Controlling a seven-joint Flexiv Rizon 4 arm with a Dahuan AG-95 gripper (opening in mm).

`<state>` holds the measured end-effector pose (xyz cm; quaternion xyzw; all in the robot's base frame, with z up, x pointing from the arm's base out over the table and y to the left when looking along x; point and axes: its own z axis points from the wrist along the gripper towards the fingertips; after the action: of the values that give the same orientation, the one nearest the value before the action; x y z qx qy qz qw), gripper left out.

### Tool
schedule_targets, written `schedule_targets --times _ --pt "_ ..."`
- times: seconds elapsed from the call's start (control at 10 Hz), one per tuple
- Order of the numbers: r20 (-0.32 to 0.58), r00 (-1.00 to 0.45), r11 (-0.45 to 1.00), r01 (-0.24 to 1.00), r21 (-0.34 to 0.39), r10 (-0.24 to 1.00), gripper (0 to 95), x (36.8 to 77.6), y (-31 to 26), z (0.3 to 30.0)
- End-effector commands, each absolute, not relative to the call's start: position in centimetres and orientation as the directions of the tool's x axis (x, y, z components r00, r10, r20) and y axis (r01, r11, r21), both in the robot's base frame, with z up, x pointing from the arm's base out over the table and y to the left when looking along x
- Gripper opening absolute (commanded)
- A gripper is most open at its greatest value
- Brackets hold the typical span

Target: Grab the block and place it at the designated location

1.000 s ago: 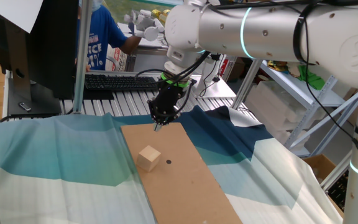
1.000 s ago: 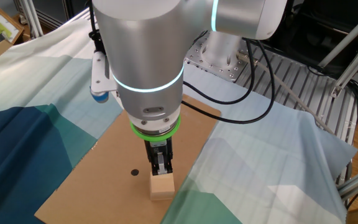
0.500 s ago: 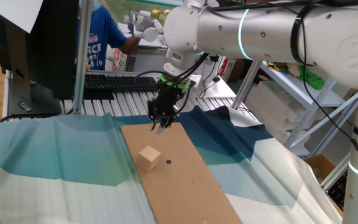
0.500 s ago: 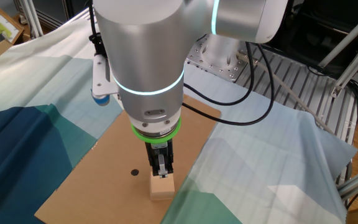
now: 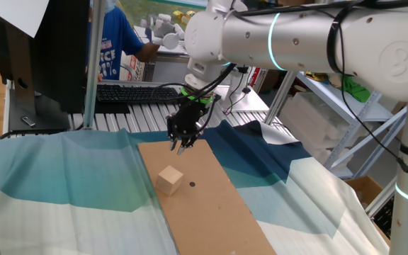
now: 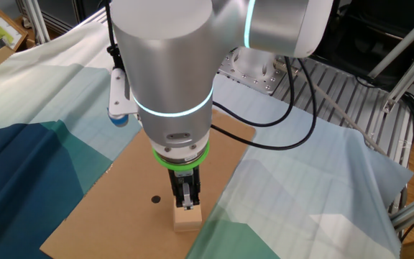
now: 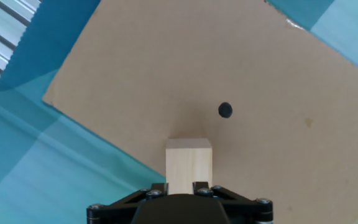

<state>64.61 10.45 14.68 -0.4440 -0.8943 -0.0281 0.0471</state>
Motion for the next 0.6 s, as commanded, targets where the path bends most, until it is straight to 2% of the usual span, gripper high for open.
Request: schedule_targets --times 0.1,0.6 --pt "0.104 -0.602 0.604 0.797 0.017 0.791 57.0 64.4 10.3 14.4" --pt "0.087 -0.592 0.590 0.806 0.046 0.801 57.0 63.7 10.6 12.8"
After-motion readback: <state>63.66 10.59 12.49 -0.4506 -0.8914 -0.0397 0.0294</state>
